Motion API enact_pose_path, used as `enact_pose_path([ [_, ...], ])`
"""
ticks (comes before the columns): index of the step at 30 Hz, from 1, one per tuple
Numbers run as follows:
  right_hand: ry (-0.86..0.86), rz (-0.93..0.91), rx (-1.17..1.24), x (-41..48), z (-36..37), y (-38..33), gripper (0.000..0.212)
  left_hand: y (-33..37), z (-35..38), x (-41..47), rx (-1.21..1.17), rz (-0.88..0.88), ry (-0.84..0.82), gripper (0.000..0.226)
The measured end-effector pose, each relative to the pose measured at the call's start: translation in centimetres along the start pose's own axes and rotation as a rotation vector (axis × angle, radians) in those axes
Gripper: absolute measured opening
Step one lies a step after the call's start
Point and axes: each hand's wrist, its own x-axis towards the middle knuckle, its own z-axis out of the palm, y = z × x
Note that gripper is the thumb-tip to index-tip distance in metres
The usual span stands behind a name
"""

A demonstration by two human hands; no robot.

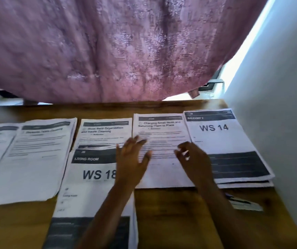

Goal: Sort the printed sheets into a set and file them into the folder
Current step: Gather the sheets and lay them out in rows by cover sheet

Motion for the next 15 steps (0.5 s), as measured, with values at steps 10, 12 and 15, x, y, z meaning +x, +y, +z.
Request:
enact_pose_path([
  [10, -0.361, 0.322, 0.006, -5.2, 8.9, -9.6, 0.035, -14.0, -4.5, -7.0, 0.174, -0.084, 0.011, 0.038],
  [12, -0.319, 0.324, 0.004, -5.4, 9.2, -10.2, 0.030, -14.0, -4.6, -7.2, 0.159, -0.069, -0.060, 0.048],
  [15, -0.223, 0.313, -0.037, -5.5, 9.2, -10.7, 0.024, -14.0, -4.6, -7.4, 0.147, -0.027, -0.172, 0.065],
])
